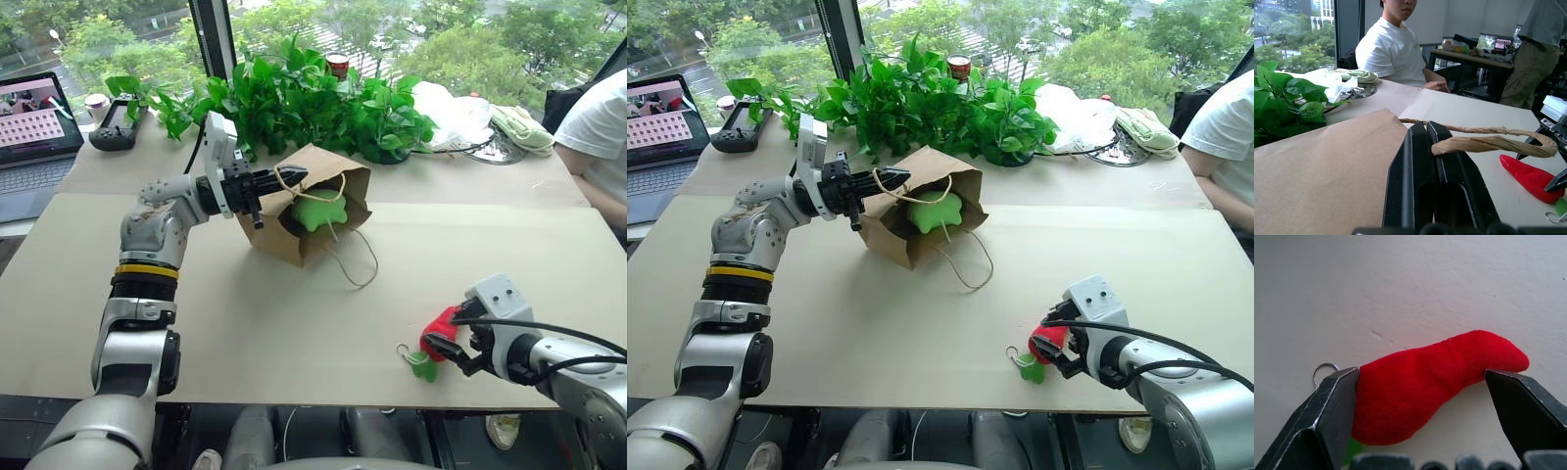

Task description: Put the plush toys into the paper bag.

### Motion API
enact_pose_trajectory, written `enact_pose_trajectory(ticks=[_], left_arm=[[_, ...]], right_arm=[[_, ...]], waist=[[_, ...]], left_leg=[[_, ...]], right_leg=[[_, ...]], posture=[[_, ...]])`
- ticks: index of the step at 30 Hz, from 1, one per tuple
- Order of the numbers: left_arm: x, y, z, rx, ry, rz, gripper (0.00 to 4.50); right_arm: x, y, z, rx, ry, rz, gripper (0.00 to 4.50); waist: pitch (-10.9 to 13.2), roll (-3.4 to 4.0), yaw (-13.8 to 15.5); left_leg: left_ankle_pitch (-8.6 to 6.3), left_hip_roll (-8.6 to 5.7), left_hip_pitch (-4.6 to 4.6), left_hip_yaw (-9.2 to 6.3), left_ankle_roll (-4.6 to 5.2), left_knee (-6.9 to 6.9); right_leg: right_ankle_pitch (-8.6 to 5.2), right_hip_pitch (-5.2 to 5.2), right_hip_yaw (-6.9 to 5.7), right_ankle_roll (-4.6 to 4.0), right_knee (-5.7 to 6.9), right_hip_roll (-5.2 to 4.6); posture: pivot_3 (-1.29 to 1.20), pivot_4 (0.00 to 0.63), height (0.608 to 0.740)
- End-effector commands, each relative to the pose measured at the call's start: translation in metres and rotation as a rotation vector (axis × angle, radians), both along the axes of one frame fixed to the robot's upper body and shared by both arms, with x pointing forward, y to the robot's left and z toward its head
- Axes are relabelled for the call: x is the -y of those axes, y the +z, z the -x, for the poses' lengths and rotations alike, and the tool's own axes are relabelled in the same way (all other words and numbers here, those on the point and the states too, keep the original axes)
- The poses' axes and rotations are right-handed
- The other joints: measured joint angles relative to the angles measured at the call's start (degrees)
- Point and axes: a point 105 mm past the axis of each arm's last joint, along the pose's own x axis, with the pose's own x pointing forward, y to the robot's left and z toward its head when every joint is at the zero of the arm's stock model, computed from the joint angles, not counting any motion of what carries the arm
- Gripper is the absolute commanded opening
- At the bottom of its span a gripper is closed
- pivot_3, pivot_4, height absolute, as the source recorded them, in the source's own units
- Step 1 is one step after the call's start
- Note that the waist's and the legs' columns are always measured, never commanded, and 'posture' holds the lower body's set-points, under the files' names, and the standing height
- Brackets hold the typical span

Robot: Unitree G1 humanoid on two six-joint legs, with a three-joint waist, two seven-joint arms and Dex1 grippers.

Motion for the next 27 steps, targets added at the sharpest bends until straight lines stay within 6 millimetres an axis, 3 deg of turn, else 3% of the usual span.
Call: enact_pose_trajectory(ticks=[1, 8, 16, 22, 27], left_arm=[[0.001, 0.01, 0.001, 0.037, -0.01, 0.01, 0.0], [0.0, 0.011, 0.002, 0.04, -0.009, 0.008, 0.0], [-0.001, 0.011, 0.002, 0.041, -0.007, 0.005, 0.0], [0.0, 0.011, 0.002, 0.043, -0.008, 0.003, 0.0], [0.001, 0.011, 0.001, 0.044, -0.009, 0.005, 0.0]], right_arm=[[-0.001, 0.001, -0.003, 0.01, -0.008, 0.009, 3.13], [-0.008, -0.003, -0.005, 0.001, 0.013, 0.0, 0.66], [-0.013, 0.001, -0.009, 0.019, 0.033, -0.01, 0.66], [-0.025, 0.036, -0.024, 0.167, 0.086, -0.103, 0.66], [-0.033, 0.048, -0.028, 0.209, 0.122, -0.136, 0.66]], waist=[[0.0, 0.0, 0.02], [0.0, 0.0, 0.06], [0.0, 0.0, 0.01], [0.0, 0.0, -0.04], [0.0, 0.01, 0.12]], left_leg=[[0.0, -0.01, -0.01, -0.01, 0.0, 0.0], [0.0, -0.04, -0.02, -0.09, 0.0, 0.0], [0.0, -0.04, -0.01, -0.11, 0.0, 0.0], [0.01, -0.05, -0.02, -0.13, 0.01, 0.0], [0.01, -0.06, -0.07, -0.17, 0.01, -0.02]], right_leg=[[0.0, 0.0, 0.0, 0.0, 0.0, 0.0], [0.0, 0.04, 0.0, 0.0, -0.02, 0.0], [0.0, 0.05, 0.0, 0.0, -0.01, 0.0], [0.0, 0.03, 0.01, 0.0, 0.0, 0.01], [0.0, 0.02, 0.0, 0.0, -0.01, 0.04]], posture=[[0.0, 0.15, 0.74], [0.0, 0.15, 0.74], [0.0, 0.15, 0.74], [0.0, 0.15, 0.74], [0.0, 0.15, 0.74]])
